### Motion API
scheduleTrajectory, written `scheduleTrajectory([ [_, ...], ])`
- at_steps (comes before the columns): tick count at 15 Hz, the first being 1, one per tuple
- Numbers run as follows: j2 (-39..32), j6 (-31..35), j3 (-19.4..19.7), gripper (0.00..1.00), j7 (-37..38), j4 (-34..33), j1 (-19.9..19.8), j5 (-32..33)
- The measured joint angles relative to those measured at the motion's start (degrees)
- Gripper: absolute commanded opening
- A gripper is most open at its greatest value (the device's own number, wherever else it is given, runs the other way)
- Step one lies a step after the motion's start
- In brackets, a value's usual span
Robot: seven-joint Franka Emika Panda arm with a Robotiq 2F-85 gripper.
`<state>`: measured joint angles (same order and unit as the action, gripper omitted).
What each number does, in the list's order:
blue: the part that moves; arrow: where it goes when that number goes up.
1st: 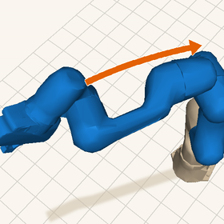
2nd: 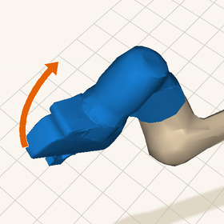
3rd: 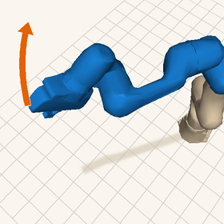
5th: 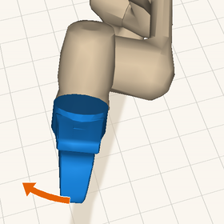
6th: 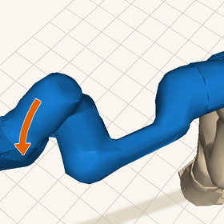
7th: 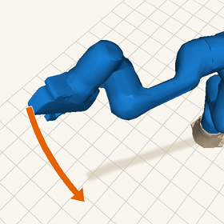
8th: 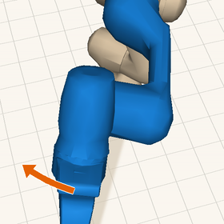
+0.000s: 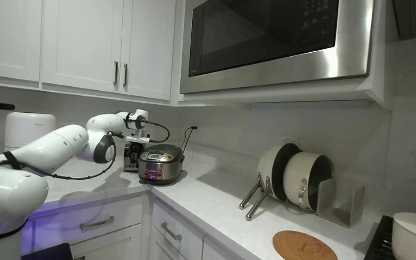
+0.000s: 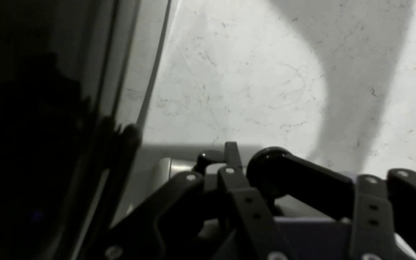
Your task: Close the microwave door, close the rice cooker, push the lever on the toaster downwards
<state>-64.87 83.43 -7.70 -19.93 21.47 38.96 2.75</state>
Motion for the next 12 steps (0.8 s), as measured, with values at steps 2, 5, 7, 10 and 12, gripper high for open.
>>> scheduleTrajectory([
  [2, -0.7, 0.1, 0.0, 0.80, -0.2, -0.4, 0.1, 0.1],
  [5, -0.7, 0.2, 0.1, 0.99, -0.3, -0.4, 0.3, 0.4],
  [7, -0.7, 0.4, 0.2, 1.00, -0.4, -0.5, 0.7, 0.9],
  [10, -0.2, 1.2, 0.4, 1.00, -1.4, -0.7, 2.0, 1.9],
  [12, 1.0, 1.4, 0.8, 1.00, -2.0, -0.8, 3.1, 2.8],
])
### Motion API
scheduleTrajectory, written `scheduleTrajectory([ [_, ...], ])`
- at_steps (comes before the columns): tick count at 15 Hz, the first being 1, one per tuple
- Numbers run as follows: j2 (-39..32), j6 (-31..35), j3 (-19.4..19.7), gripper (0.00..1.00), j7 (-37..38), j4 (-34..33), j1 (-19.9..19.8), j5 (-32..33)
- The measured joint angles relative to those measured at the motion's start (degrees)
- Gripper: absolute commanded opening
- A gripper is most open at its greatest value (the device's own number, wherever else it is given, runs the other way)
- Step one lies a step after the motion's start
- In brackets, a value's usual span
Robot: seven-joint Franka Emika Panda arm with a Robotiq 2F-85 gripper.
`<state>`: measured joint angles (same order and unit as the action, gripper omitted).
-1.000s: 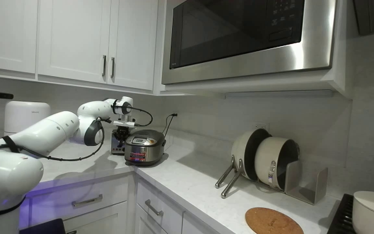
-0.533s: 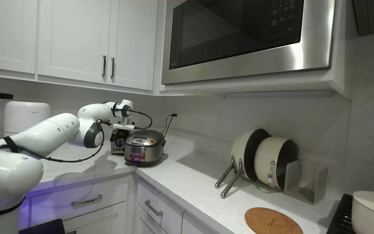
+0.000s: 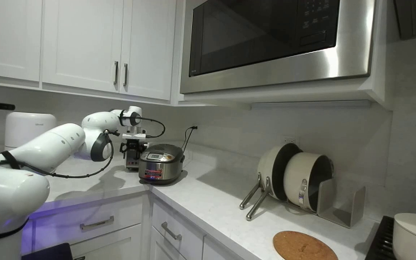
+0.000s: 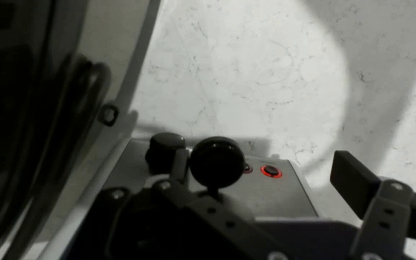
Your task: Close the microwave door, close the rice cooker, push the lever on the toaster downwards
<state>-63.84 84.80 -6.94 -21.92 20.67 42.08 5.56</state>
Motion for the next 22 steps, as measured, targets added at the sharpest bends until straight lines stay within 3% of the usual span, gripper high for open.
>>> scheduleTrajectory([
  [9, 10.3, -0.1, 1.1, 1.00, -3.6, -0.3, 4.6, 2.4],
  [15, 15.6, -1.1, 1.6, 1.00, -4.8, -0.2, 5.4, 2.9],
  [22, 22.5, -14.7, 2.1, 1.00, -4.8, -0.1, 4.7, 2.9],
])
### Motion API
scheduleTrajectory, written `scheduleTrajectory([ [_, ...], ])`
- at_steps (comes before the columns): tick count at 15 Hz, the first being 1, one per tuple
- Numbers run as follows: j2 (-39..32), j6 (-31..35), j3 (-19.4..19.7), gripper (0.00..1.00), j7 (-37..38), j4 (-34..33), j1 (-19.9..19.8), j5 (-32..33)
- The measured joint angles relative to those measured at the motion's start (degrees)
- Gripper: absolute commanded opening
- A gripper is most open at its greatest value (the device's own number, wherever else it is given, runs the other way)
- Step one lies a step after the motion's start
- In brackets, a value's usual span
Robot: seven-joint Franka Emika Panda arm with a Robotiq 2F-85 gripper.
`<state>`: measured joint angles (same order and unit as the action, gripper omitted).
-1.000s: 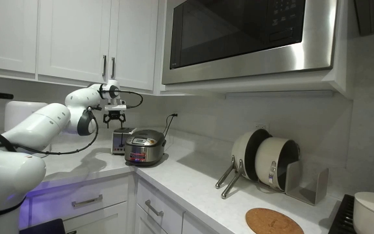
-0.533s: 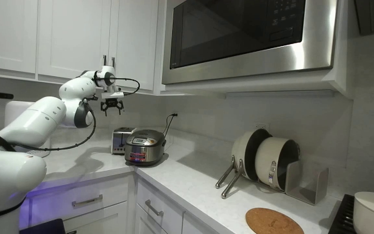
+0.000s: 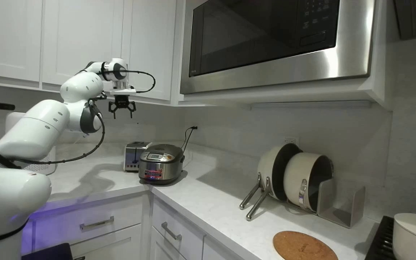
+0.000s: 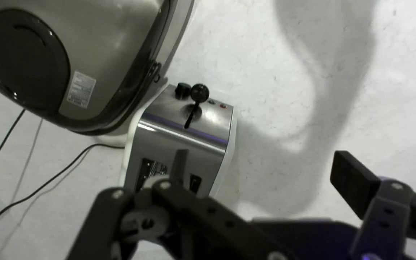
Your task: Close the microwave door, close the rice cooker, push the lever on the toaster downwards
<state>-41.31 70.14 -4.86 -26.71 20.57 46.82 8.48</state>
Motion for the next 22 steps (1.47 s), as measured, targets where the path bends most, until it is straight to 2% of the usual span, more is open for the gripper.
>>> scheduleTrajectory([
  [6, 5.8, -16.7, 0.1, 1.00, 2.6, 0.2, -2.3, -0.1],
  [11, 9.1, -26.5, -0.5, 1.00, 8.5, 0.2, -6.4, -2.4],
  [17, 11.7, -31.3, -2.5, 1.00, 21.6, 0.2, -11.3, -9.4],
  [22, 13.9, -32.4, -4.1, 1.00, 31.0, 0.2, -11.6, -12.0],
])
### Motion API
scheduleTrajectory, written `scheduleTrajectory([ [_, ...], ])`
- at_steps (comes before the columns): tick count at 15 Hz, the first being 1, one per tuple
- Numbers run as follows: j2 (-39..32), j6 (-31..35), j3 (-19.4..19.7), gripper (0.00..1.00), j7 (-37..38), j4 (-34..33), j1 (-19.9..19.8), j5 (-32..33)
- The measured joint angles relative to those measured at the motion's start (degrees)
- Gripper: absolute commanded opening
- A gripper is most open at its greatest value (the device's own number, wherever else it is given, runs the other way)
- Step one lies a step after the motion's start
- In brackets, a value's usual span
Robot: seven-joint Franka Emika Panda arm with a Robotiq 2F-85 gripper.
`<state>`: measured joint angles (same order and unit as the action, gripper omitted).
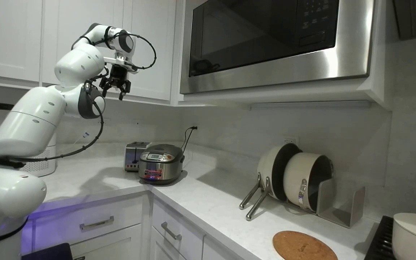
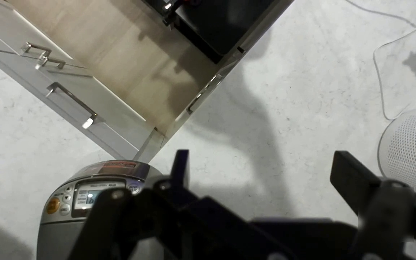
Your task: Close the microwave door, close the rice cooker, push the lever on the toaster downwards
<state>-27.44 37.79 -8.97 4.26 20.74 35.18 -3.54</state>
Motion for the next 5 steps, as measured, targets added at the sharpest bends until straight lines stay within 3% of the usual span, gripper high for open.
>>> scheduleTrajectory([
  [5, 0.4, -0.2, -0.2, 1.00, 0.6, 0.1, 0.0, 0.0],
])
